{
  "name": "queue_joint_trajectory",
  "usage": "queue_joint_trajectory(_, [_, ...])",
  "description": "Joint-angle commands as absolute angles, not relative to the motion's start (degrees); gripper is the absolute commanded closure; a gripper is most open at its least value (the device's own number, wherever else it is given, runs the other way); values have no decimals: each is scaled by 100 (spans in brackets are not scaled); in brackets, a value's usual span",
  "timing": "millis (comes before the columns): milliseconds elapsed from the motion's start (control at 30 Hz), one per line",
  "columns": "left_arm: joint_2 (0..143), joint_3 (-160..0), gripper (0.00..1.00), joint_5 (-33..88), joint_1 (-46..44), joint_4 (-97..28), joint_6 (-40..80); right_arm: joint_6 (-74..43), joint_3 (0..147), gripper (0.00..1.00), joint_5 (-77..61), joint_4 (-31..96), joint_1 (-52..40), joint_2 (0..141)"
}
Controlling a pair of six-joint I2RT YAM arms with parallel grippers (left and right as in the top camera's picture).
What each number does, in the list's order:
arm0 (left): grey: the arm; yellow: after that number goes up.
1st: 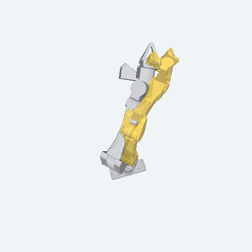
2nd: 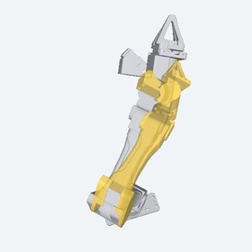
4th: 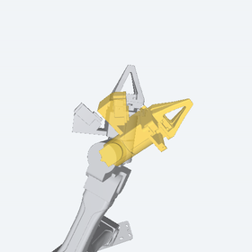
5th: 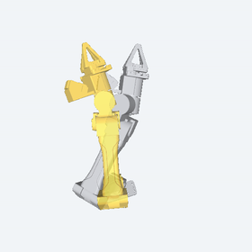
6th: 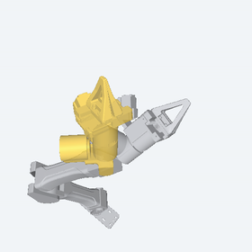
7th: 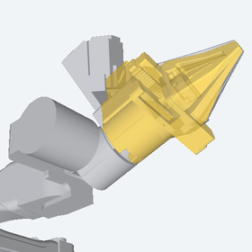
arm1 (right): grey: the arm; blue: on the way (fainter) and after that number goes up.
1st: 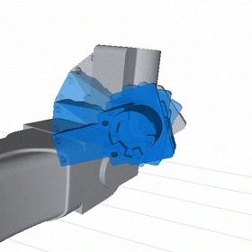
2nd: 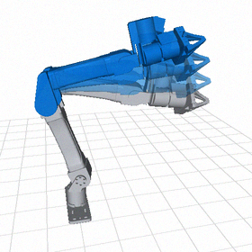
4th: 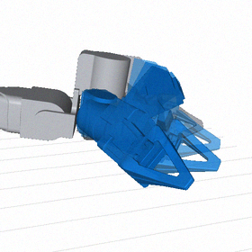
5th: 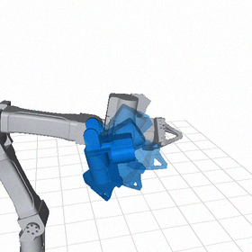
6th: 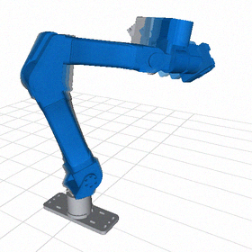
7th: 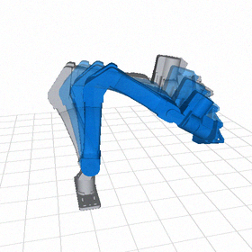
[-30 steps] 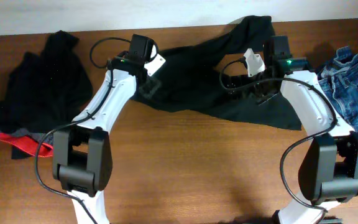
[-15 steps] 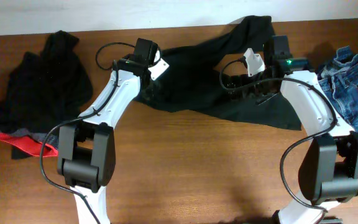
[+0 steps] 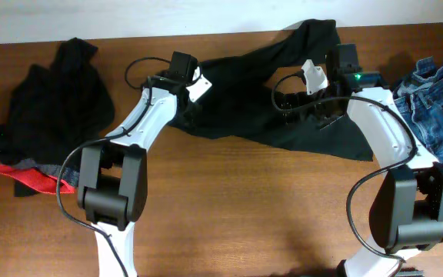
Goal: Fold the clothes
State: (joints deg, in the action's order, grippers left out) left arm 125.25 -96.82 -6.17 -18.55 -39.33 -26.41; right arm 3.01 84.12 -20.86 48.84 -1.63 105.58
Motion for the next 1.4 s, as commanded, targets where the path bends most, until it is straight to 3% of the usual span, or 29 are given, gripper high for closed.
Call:
queue_joint_trajectory(0, [12663, -9636, 99, -589, -1900, -3802, -2665, 318, 8519, 1, -2029, 4858, -137, 10525])
queue_joint_trajectory(367, [12652, -10851, 100, -2086, -1905, -3345, -2624, 318, 8519, 1, -2029, 4862, -137, 10525])
queue_joint_trajectory(633, [12682, -11201, 99, -2106, -1702, -1800, -2628, 316, 8499, 1, -2032, 4871, -145, 10525])
queue_joint_trajectory(667, [12709, -11201, 96, -2027, -1660, -1682, -2626, 316, 8490, 1, -2032, 4871, -148, 10527])
queue_joint_trajectory(700, [12735, -11201, 81, -1984, -1632, -1605, -2626, 316, 8486, 1, -2032, 4871, -148, 10527])
queue_joint_trajectory(733, [12781, -11201, 14, -1975, -1605, -1559, -2626, 316, 8486, 1, -2032, 4873, -148, 10527])
queue_joint_trajectory(767, [12827, -11201, 1, -1984, -1594, -1562, -2626, 316, 8486, 1, -2032, 4882, -148, 10527])
queue_joint_trajectory(933, [12822, -11238, 1, -2635, -1586, -2211, -2462, 316, 8486, 1, -2032, 4882, -148, 10527])
queue_joint_trajectory(1000, [12648, -11386, 1, -2934, -1597, -3321, -1577, 316, 8486, 1, -2032, 4866, -148, 10527])
queue_joint_trajectory(1200, [12337, -11408, 1, -1153, -1391, -5566, -121, 320, 8486, 1, -2029, 4862, -148, 10527])
queue_joint_trajectory(1367, [12342, -11148, 2, -495, -1083, -5822, 67, 320, 8486, 1, -2032, 4862, -148, 10527])
